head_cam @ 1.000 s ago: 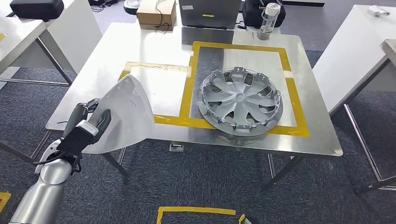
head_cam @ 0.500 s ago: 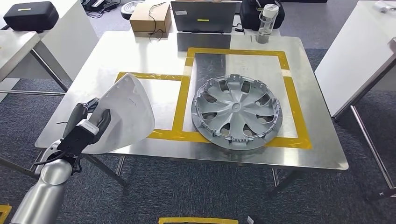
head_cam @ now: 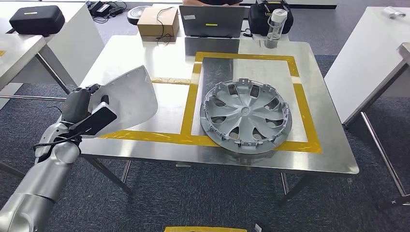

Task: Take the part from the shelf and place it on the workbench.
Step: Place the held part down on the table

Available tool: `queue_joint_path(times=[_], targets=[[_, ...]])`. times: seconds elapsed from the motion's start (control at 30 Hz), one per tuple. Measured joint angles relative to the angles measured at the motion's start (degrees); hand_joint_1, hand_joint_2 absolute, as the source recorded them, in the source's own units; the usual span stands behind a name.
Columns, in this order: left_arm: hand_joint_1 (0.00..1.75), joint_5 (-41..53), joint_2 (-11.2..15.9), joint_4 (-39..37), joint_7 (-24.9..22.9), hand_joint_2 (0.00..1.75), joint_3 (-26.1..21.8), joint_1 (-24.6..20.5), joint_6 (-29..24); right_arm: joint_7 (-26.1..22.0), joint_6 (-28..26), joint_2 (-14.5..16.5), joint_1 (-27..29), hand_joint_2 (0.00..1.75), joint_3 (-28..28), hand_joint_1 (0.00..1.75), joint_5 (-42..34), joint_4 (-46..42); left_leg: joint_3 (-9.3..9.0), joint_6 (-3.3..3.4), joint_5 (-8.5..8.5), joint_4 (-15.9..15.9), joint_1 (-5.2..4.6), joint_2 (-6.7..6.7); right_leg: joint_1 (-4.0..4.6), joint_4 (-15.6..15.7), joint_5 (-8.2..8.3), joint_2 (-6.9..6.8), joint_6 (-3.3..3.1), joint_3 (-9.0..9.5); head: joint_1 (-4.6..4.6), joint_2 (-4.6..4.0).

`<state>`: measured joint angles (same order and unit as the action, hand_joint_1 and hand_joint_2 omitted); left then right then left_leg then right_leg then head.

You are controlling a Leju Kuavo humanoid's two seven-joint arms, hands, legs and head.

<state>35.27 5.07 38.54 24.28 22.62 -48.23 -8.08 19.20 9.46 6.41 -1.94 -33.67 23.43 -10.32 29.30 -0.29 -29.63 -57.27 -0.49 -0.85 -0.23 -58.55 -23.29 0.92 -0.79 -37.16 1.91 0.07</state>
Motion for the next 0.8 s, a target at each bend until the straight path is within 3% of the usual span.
queue_joint_path(times=[0.17,0.4,0.8], targets=[[1.75,5.91,1.45,-12.31,-6.78,1.75,2.14,-6.36,-4.23,-0.01,0.54,-0.6,0.31,0.0,0.01,0.0,0.51,0.0,-0.04,-0.01,0.02,-0.03,-0.02,0.17,-0.09,0.01,0.09,0.2,0.05,0.0,-0.01,0.0],[1.75,8.21,3.24,-19.36,-7.44,1.75,3.4,-9.1,-6.93,-0.01,0.77,-1.02,0.59,0.0,0.02,0.0,1.18,0.0,-0.06,0.01,0.03,-0.04,-0.06,0.05,-0.07,0.02,0.06,0.14,0.07,0.01,0.0,0.0],[1.75,10.56,-1.34,-22.18,-7.12,1.75,5.84,-9.55,-7.08,-0.01,1.78,-1.23,0.27,0.0,1.2,0.0,2.32,0.0,-0.01,0.14,-0.04,-0.15,-0.09,0.07,-0.17,0.06,0.06,0.11,0.11,0.1,0.0,0.0]])
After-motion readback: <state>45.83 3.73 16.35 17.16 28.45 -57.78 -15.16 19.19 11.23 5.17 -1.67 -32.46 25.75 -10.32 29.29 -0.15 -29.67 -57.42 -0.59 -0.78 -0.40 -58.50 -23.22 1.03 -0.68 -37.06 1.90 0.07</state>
